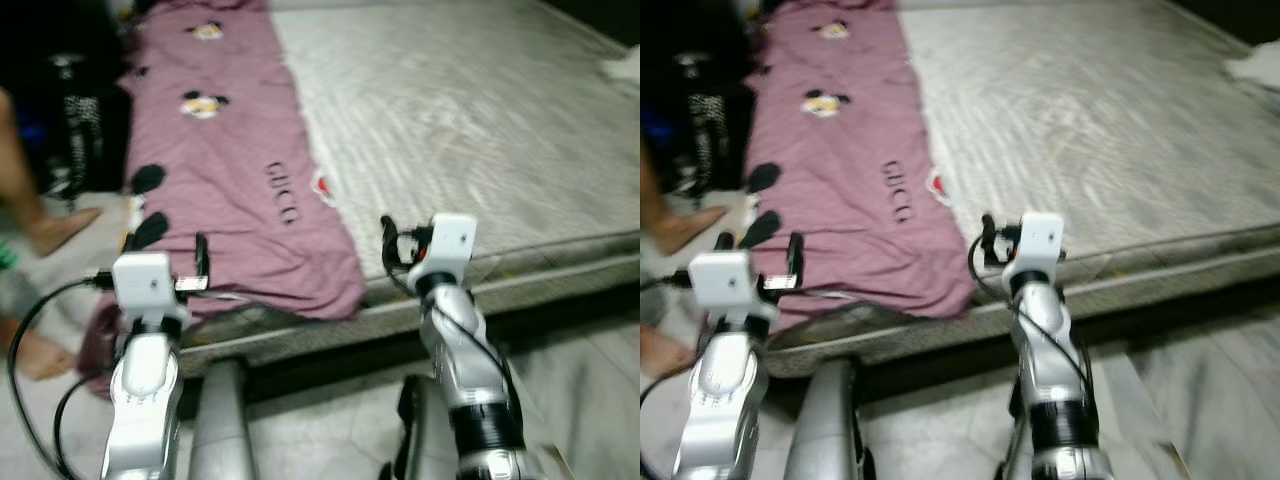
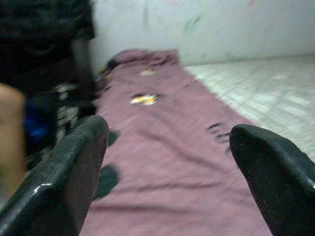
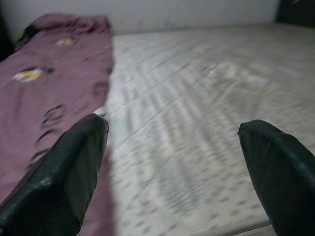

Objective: Clean up the room

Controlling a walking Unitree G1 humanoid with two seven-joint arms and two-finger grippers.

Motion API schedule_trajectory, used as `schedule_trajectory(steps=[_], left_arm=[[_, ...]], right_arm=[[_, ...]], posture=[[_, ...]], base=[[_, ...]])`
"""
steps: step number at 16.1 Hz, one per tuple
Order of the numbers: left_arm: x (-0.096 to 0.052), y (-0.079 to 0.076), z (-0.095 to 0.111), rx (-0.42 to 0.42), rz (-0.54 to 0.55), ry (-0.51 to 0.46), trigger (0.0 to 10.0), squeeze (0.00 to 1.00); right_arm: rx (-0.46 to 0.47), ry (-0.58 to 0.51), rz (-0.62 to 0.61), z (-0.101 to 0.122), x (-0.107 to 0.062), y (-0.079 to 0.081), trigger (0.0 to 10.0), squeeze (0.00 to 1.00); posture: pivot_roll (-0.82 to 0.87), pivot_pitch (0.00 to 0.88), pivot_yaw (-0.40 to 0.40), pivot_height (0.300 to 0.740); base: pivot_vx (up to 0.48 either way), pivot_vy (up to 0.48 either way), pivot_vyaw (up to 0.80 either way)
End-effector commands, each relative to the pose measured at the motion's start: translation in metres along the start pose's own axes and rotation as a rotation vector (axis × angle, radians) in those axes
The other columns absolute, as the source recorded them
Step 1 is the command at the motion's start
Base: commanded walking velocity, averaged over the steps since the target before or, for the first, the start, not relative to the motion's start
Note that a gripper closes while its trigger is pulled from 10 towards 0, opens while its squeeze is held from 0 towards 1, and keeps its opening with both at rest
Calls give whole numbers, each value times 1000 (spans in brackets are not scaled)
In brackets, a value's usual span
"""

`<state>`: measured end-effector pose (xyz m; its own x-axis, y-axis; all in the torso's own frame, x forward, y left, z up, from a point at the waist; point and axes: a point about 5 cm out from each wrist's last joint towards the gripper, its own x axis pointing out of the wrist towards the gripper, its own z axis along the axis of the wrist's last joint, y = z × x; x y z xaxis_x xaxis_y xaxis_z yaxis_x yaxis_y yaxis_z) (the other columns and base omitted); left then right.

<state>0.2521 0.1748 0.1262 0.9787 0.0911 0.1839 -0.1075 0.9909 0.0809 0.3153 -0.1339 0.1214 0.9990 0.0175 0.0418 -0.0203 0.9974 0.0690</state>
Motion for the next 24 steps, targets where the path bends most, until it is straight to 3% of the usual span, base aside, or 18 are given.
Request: schedule_trajectory(steps=[1, 8, 18, 24], left_arm=[[0, -3, -1, 5, -13, 15, 10000, 0], [5, -11, 0, -1, -45, 12, 10000, 0], [9, -17, 0, 0, -85, 10, 10000, 0], [8, -19, -7, -2, -86, 59, 10000, 0]], right_arm=[[3, 3, -28, -2, 1, -7, 10000, 0], [-7, 0, -32, -3, 2, -10, 10000, 0], [-28, -9, -26, -3, 2, -15, 10000, 0], [-33, -1, -28, -7, 1, -15, 10000, 0]], posture=[[84, 0, 3, 549], [75, 0, 3, 616], [68, 0, 12, 726], [72, 0, 11, 740]], base=[[0, 0, -438], [0, 0, -429], [0, 0, 0], [0, 0, 0]])
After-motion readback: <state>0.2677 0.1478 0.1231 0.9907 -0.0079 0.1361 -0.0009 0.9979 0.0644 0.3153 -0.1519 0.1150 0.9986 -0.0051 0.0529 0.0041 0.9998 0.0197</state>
